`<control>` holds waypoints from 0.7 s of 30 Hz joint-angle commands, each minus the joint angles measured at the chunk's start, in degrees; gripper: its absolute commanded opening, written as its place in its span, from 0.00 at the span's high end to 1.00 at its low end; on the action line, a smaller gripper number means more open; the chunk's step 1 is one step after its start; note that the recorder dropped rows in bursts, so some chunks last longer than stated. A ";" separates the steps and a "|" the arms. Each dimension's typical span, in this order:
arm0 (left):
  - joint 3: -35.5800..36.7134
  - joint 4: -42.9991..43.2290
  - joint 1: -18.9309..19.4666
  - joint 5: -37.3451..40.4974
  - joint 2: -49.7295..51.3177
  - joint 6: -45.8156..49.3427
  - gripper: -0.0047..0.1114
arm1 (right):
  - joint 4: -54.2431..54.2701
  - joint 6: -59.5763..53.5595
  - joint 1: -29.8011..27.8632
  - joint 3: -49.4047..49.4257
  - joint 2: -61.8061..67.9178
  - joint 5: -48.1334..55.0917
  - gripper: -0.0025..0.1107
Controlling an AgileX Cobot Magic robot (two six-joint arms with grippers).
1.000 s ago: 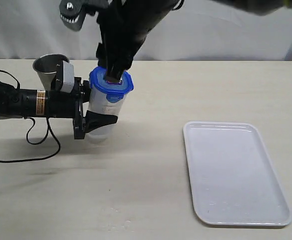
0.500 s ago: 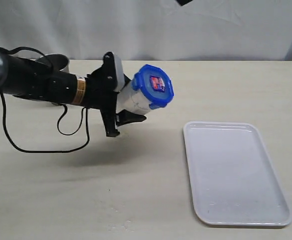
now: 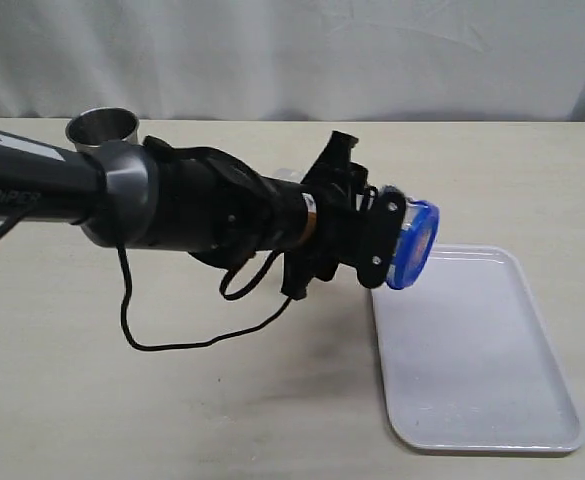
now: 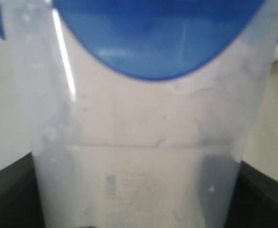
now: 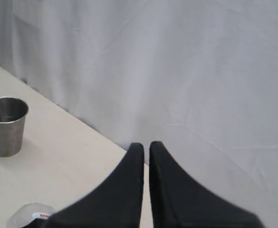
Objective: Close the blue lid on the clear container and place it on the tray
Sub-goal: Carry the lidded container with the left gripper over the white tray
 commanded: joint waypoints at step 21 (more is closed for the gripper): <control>-2.61 5.26 -9.20 18.23 -0.81 15.93 0.96 | 1.49 0.68 -1.14 21.42 -11.13 -18.73 0.94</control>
